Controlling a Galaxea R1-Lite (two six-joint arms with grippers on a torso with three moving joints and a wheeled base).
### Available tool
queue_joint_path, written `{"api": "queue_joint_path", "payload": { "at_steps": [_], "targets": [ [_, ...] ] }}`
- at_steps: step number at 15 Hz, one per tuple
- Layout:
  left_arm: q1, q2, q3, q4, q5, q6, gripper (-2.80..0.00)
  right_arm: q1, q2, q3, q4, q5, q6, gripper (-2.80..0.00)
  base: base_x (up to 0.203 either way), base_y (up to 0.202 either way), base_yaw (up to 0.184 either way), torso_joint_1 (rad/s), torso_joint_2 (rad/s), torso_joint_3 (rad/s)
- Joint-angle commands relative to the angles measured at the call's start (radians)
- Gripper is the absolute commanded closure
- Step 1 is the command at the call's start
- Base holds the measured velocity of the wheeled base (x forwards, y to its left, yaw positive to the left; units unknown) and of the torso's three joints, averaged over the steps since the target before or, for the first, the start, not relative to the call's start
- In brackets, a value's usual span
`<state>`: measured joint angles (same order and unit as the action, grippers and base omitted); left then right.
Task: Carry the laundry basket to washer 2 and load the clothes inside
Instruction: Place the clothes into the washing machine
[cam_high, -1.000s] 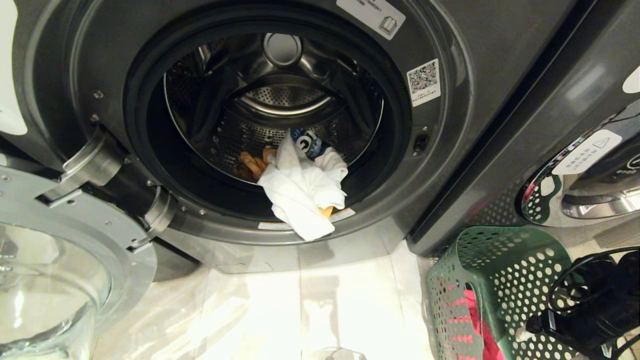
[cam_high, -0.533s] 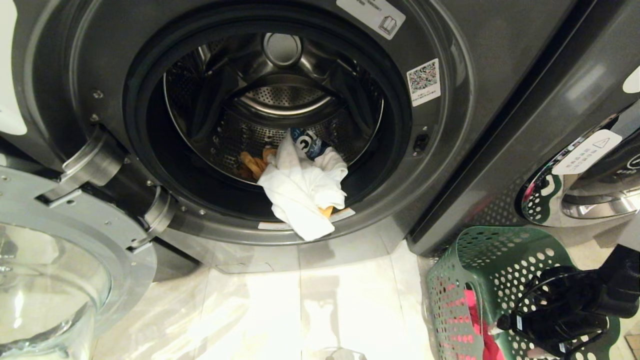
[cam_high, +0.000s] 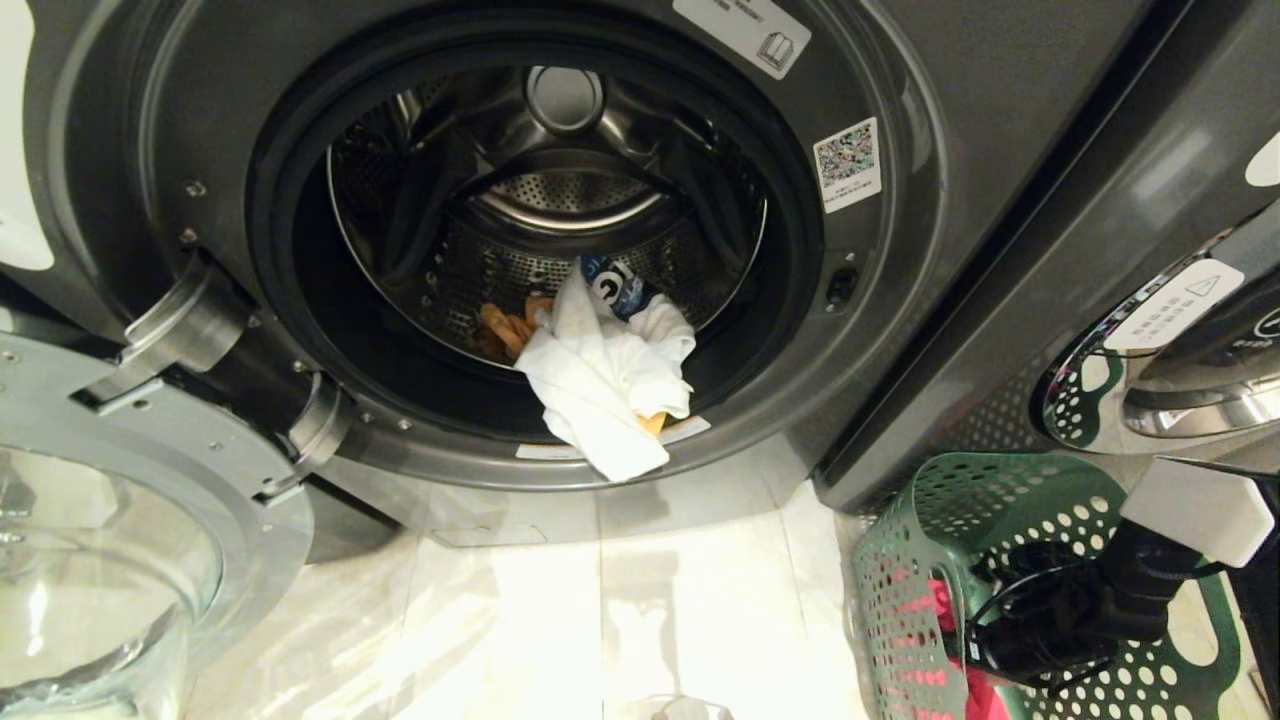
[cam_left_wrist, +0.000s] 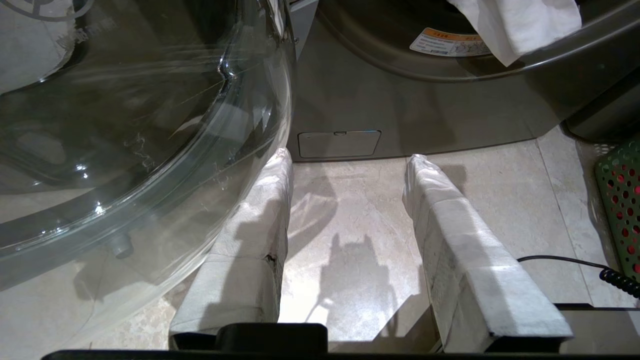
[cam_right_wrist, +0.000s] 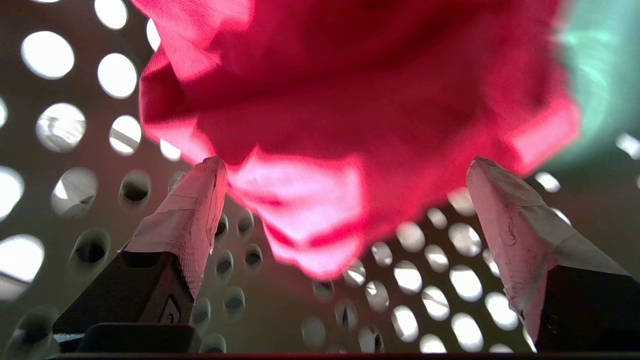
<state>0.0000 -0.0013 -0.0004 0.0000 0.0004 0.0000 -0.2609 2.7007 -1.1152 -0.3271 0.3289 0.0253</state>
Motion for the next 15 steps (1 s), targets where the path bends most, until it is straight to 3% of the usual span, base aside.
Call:
{"api": "queue_joint_path", "payload": {
  "at_steps": [1,9,10,11,15],
  "targets": [
    [0.0,0.001,0.0,0.0,0.001,0.0,0.0,0.013,0.077,-0.062,-0.004,0.003,0.0,-2.8,0.0,0.0,0.0,0.0,0.0,0.0],
    [0.0,0.001,0.0,0.0,0.001,0.0,0.0,0.065,0.22,-0.274,-0.053,-0.013,-0.001,-2.8,0.0,0.0,0.0,0.0,0.0,0.0],
    [0.0,0.001,0.0,0.0,0.0,0.0,0.0,0.067,0.235,-0.292,-0.055,-0.042,-0.001,-2.8,0.0,0.0,0.0,0.0,0.0,0.0],
    [0.0,0.001,0.0,0.0,0.001,0.0,0.0,0.075,0.244,-0.302,-0.062,-0.065,0.002,0.0,0.0,0.0,0.0,0.0,0.0,0.0],
    [0.0,0.001,0.0,0.0,0.001,0.0,0.0,0.077,0.236,-0.299,-0.073,-0.071,-0.001,0.0,0.0,0.0,0.0,0.0,0.0,0.0]
  ]
}}
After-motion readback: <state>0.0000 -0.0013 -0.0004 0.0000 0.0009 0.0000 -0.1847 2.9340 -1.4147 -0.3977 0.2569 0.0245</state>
